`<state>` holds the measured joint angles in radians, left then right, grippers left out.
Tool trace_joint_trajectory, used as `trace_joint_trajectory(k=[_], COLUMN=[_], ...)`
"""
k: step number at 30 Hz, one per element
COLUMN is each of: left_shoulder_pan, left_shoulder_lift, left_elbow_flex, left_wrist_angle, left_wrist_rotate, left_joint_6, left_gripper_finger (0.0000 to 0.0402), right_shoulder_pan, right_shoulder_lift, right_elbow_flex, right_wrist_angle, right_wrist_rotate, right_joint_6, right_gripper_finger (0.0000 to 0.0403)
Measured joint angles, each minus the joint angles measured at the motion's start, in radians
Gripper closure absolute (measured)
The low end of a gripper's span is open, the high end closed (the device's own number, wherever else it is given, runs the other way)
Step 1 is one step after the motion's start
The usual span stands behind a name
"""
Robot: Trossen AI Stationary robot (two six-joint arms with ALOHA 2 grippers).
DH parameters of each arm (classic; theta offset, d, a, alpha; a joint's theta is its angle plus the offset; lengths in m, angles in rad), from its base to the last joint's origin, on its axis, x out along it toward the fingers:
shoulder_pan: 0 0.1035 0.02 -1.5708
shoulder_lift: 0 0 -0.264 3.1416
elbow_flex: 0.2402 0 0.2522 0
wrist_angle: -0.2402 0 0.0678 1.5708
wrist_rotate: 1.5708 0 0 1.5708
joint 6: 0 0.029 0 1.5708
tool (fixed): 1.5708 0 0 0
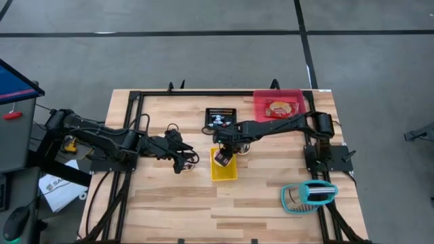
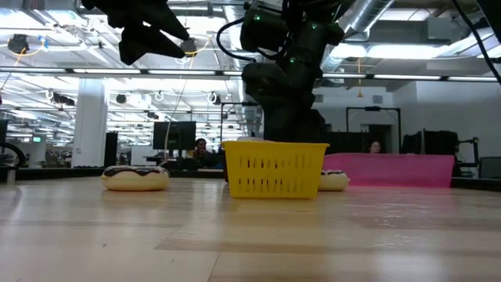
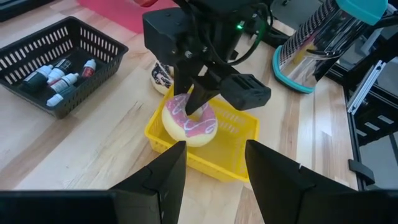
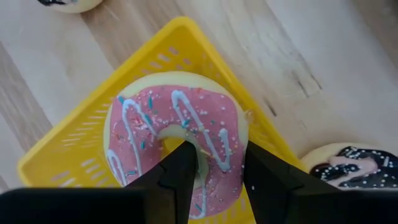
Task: Pick & Place Food Item
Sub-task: Put the pink donut into the yellow bin
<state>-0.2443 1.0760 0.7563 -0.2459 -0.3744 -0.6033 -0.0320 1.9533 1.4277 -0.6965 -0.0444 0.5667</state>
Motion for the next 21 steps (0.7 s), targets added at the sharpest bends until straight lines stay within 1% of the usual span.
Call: trace_joint_trajectory(k=[10,21], left_shoulder_pan=[0.0,0.0], left_shoulder_lift=[0.0,0.0], left_elbow_flex=[0.0,0.0], left_wrist_angle=[0.0,0.0], left_wrist_rotate=[0.0,0.001], left_joint_6=[0.0,0.0], left_gripper_finger=[0.0241,0.0241], right_shoulder_pan=[-0.011,-0.01], right_shoulder_lift=[0.0,-0.001], right_elbow_flex=[0.0,0.0], right_wrist_angle=[0.001,-0.003], right_wrist_rotate=[0.0,0.0], right_joint_6=[-0.01,-0.002], right_gripper_finger=[0.0281,0.0229])
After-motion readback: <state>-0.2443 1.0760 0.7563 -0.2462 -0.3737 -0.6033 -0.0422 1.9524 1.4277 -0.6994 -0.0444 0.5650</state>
